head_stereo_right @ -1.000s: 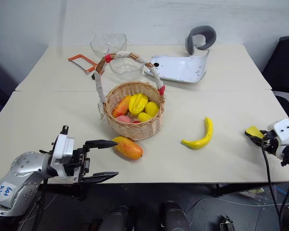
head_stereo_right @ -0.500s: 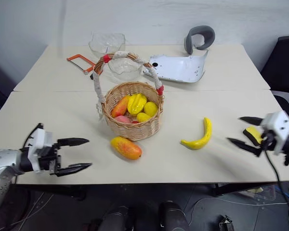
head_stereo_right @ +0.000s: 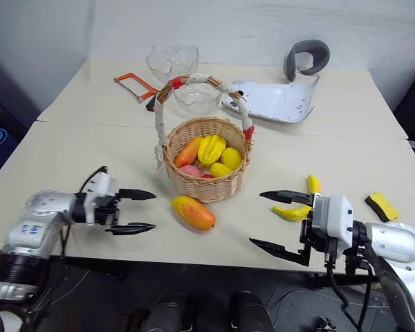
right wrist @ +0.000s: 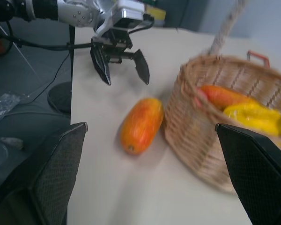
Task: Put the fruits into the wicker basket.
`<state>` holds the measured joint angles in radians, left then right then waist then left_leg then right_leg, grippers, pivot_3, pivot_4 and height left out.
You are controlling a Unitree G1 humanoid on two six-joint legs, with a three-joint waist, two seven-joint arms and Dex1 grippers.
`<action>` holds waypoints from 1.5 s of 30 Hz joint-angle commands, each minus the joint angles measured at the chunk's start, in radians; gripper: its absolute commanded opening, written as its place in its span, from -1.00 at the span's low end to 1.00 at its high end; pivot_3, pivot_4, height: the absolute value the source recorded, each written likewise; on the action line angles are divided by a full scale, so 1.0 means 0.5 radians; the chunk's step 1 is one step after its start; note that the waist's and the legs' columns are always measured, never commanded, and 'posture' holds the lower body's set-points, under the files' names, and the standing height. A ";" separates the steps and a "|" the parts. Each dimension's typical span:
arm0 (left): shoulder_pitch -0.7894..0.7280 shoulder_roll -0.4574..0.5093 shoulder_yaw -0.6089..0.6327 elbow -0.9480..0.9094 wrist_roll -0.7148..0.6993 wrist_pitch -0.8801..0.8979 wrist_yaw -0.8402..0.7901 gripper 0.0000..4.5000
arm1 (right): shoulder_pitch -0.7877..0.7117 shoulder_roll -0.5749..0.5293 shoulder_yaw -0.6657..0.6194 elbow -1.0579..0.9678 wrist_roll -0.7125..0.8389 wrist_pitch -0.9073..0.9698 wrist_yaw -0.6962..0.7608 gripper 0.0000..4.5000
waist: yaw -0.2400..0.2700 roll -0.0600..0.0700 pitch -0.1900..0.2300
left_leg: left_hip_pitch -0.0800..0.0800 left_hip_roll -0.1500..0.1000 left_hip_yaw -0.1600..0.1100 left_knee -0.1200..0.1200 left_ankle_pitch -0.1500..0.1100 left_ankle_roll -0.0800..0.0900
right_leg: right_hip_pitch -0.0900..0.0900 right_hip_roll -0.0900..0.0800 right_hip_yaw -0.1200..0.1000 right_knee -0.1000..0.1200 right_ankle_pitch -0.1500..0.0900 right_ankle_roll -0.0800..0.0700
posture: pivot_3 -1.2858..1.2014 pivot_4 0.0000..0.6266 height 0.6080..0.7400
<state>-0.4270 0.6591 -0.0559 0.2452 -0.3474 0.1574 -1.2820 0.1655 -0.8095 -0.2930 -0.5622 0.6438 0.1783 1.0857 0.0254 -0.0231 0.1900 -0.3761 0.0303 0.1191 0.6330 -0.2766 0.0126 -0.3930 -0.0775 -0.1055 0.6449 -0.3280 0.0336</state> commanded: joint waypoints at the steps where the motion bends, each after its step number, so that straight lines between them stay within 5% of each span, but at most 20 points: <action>1: -0.083 -0.115 -0.060 0.073 0.049 -0.017 0.046 1.00 | 0.083 -0.013 -0.107 -0.034 0.000 -0.005 0.000 0.99 | -0.004 -0.001 0.001 | 0.000 0.000 0.000 0.002 0.000 0.000 | 0.000 0.000 0.000 0.000 0.000 0.000 | 0.03 -0.52 1.00; 8: -0.111 -0.314 -0.160 0.105 0.110 0.017 0.126 1.00 | 0.295 0.063 -0.143 -0.095 -0.058 -0.029 -0.079 0.99 | -0.023 -0.002 0.001 | 0.003 0.002 0.001 0.004 0.000 0.003 | 0.001 0.001 0.000 0.005 0.001 0.002 | 0.03 -0.52 1.00; 11: -0.044 -0.352 -0.142 0.023 0.071 0.049 0.124 0.74 | 0.359 0.094 -0.145 -0.125 -0.077 -0.029 -0.111 1.00 | -0.025 -0.002 0.001 | 0.003 0.002 0.000 0.004 0.001 0.004 | 0.001 0.001 0.000 0.006 0.001 0.002 | 0.03 -0.52 1.00; 17: 0.038 -0.311 -0.088 -0.051 0.051 0.036 0.113 -0.09 | 0.450 0.110 -0.153 -0.114 -0.102 -0.053 -0.118 1.00 | -0.027 -0.002 0.001 | 0.003 0.002 0.000 0.004 0.001 0.003 | 0.001 0.001 0.000 0.005 0.000 0.002 | 0.03 -0.52 1.00; 19: 0.074 -0.277 -0.045 -0.095 0.024 0.010 0.093 -0.17 | 0.474 0.117 -0.153 -0.109 -0.102 -0.049 -0.122 1.00 | -0.026 -0.003 0.001 | 0.003 0.002 0.000 0.004 0.001 0.003 | 0.002 0.001 0.000 0.005 0.000 0.002 | 0.03 -0.52 1.00; 27: 0.332 -0.048 0.200 -0.689 -0.319 0.063 -0.056 -0.17 | 0.595 0.205 -0.246 -0.177 -0.028 -0.015 -0.209 1.00 | -0.033 -0.002 0.001 | 0.003 0.003 -0.001 0.000 0.001 0.003 | 0.001 0.001 0.000 0.003 0.000 0.001 | 0.03 -0.52 1.00; 32: 0.290 -0.299 0.522 -1.130 -0.787 0.467 0.697 -0.17 | 0.546 0.406 -0.445 -0.328 0.470 0.222 -0.700 1.00 | -0.021 -0.002 0.001 | 0.003 0.002 -0.007 0.001 0.001 0.005 | 0.005 -0.001 0.002 0.001 0.000 0.002 | 0.03 -0.52 1.00; 34: 0.205 -0.467 0.558 -1.195 -0.756 0.495 1.048 -0.17 | 0.501 0.462 -0.468 -0.355 0.521 0.225 -0.811 1.00 | -0.015 -0.003 0.001 | 0.003 0.000 -0.008 0.002 0.002 0.006 | 0.006 -0.001 0.002 0.001 0.000 0.003 | 0.03 -0.52 1.00; 41: 0.048 -0.697 0.251 -1.039 -0.233 0.399 1.534 -0.17 | 0.288 0.456 -0.302 -0.395 0.305 0.151 -0.880 1.00 | -0.005 -0.004 0.002 | 0.003 -0.001 -0.004 0.000 0.007 -0.003 | 0.004 0.003 0.003 0.002 0.000 0.006 | 0.03 -0.52 1.00; 45: 0.001 -0.776 0.201 -0.931 -0.134 0.304 1.576 0.39 | 0.196 0.454 -0.240 -0.378 0.256 0.180 -0.906 1.00 | -0.003 -0.005 0.002 | 0.002 -0.001 -0.003 0.000 0.007 -0.003 | 0.002 0.004 0.003 0.002 0.000 0.006 | 0.03 -0.52 1.00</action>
<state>-0.4083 0.2720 0.0389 -0.2077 -0.4293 0.3441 -0.5020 0.2616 -0.5752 -0.4061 -0.7237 0.7739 0.2763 0.6403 0.0239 -0.0255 0.1912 -0.3754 0.0303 0.1175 0.6327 -0.2733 0.0107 -0.3920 -0.0752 -0.1040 0.6455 -0.3279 0.0365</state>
